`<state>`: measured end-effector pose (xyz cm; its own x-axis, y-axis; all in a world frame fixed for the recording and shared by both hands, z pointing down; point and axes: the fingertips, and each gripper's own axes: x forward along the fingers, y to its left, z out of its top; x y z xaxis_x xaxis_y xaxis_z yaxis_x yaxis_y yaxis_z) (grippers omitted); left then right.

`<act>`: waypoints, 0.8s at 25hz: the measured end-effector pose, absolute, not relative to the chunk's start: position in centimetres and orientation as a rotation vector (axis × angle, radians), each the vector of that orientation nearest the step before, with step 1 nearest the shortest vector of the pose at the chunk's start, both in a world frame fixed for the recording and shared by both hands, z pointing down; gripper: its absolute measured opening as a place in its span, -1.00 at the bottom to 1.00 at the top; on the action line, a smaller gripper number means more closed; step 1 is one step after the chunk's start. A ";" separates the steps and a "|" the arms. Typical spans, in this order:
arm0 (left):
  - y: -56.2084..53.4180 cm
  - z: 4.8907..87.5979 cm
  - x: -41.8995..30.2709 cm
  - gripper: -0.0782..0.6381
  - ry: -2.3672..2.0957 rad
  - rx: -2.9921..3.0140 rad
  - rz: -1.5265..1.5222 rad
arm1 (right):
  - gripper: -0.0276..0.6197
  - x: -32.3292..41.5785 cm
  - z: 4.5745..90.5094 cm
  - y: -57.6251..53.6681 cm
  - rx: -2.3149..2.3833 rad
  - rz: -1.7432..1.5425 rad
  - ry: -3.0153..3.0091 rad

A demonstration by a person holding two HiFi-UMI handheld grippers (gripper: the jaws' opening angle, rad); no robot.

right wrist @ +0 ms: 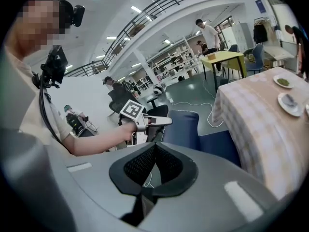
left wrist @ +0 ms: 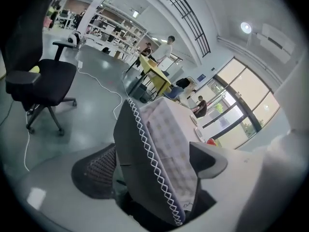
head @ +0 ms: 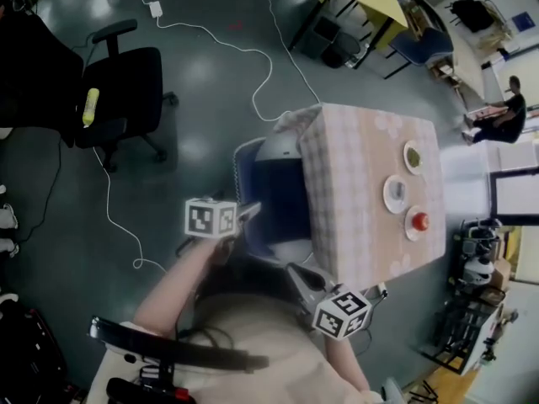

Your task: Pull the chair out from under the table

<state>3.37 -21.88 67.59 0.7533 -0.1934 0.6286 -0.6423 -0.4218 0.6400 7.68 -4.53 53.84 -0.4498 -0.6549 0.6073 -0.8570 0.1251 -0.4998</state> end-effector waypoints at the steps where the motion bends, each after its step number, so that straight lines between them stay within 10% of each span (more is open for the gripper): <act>1: -21.9 68.1 3.9 0.50 -0.636 1.979 0.602 | -0.87 8.0 53.9 -4.4 1.493 1.229 -2.166; 13: -20.8 74.0 5.4 0.48 -0.783 1.845 1.001 | -0.87 12.1 53.3 -5.4 1.322 1.249 -2.370; 20: -19.4 74.2 7.9 -0.01 -0.662 1.722 1.015 | -0.87 18.1 54.3 -4.4 1.255 1.369 -2.412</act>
<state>7.90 -19.38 74.21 0.4997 0.0264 0.8658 -0.8031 -0.3603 0.4745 18.12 -4.38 54.35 -0.6562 -0.6079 0.4471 -0.6955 0.2574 -0.6709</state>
